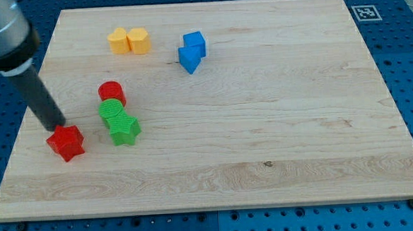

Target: Point your arm to the red star

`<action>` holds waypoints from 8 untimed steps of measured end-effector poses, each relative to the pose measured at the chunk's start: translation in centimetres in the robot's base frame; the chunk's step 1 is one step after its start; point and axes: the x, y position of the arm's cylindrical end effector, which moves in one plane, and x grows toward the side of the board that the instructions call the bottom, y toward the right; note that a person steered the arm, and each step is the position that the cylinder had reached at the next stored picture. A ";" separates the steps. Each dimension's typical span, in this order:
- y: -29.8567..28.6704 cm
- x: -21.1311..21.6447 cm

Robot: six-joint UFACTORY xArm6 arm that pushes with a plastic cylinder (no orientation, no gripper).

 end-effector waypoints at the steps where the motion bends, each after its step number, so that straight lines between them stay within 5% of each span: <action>1: -3.8 -0.8; 5: -4.8 0.1; 8: -1.8 9.1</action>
